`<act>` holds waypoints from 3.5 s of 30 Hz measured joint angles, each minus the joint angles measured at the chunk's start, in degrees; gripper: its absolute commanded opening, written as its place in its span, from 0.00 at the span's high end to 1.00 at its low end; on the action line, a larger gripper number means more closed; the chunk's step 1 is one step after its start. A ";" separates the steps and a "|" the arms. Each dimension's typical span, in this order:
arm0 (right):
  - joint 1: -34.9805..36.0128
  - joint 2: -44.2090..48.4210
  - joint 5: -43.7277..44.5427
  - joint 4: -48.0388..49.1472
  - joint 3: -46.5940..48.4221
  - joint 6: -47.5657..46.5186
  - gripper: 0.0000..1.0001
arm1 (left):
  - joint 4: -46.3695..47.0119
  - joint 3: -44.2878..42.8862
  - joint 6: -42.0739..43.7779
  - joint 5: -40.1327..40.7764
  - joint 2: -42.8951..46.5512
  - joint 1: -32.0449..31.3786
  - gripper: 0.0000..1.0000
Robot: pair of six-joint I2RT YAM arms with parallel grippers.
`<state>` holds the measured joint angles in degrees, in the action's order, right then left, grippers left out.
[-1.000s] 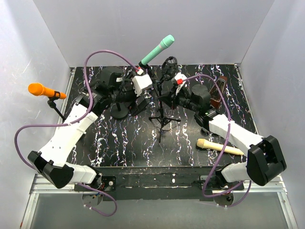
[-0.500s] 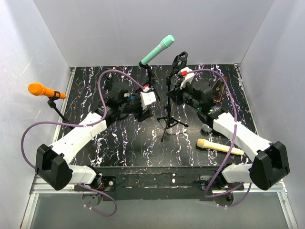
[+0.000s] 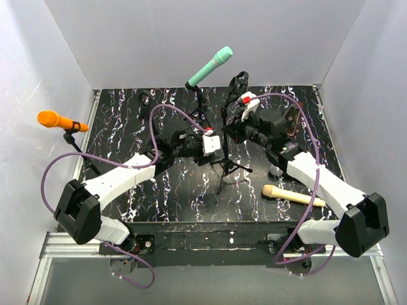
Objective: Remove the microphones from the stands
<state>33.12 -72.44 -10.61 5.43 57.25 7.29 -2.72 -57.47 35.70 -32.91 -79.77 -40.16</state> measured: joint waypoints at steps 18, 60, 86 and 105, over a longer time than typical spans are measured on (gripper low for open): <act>-0.11 3.13 -1.11 0.26 -2.93 0.55 0.99 | 4.76 -0.04 2.21 3.02 -7.50 -1.20 0.71; 0.07 10.21 -4.92 2.95 -8.76 -7.32 0.99 | -20.00 -24.46 -38.14 -30.62 -27.39 9.90 0.27; -1.66 6.93 -3.63 1.99 -6.67 -0.42 0.99 | -1.01 -4.48 4.96 2.58 -7.50 -1.68 0.52; -2.27 6.82 -3.23 1.99 -6.67 0.11 0.99 | 0.22 -4.66 3.93 1.46 -10.27 -1.99 0.92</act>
<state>30.85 -65.63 -13.85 7.42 50.59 7.40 -2.50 -62.13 39.64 -31.44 -90.04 -42.15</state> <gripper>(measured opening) 0.058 0.229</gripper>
